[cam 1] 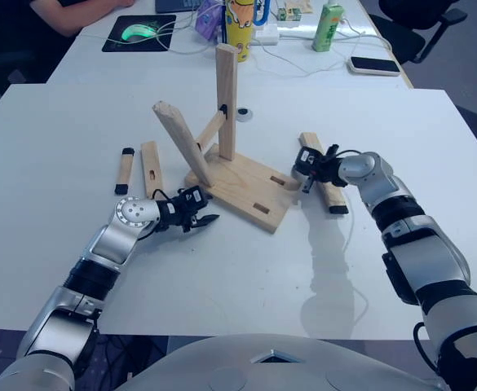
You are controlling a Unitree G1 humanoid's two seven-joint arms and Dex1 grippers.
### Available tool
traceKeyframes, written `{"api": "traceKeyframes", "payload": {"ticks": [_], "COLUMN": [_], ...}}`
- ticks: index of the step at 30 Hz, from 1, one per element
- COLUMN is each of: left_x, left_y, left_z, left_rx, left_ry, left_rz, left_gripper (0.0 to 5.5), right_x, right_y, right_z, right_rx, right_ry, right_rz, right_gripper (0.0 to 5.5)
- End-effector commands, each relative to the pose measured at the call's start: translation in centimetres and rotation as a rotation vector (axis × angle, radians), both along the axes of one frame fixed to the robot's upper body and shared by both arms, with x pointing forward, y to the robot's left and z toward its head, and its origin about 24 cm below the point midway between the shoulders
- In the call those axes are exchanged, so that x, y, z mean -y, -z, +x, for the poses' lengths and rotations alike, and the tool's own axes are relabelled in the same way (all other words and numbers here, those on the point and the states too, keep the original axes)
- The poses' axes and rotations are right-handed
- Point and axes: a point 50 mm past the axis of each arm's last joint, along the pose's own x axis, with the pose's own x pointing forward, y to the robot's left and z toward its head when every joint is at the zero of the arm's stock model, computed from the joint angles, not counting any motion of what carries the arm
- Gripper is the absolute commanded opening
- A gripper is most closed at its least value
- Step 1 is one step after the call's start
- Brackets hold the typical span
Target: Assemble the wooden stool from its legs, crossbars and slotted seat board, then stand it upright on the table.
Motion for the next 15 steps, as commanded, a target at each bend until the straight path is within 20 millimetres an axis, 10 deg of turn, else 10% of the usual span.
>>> {"api": "traceKeyframes", "payload": {"ticks": [1,8,15], "left_x": [-0.9,1.1,0.9], "left_y": [2.4,1.6,2.4], "left_z": [0.1,4.8,4.9], "left_rx": [-0.083,-0.038,-0.031], "left_ry": [-0.06,-0.069,-0.077], "left_rz": [0.125,0.134,0.113], "left_gripper": [2.64,2.64,2.64], "right_x": [-1.5,-0.5,-0.6], "right_y": [1.5,1.6,2.8], "right_z": [-1.1,-2.5,-3.7], "right_rx": [-0.149,-0.257,-0.168], "right_ry": [-0.134,-0.191,-0.063], "right_rz": [0.017,0.081,0.194], "right_gripper": [0.0,0.0,0.0]}}
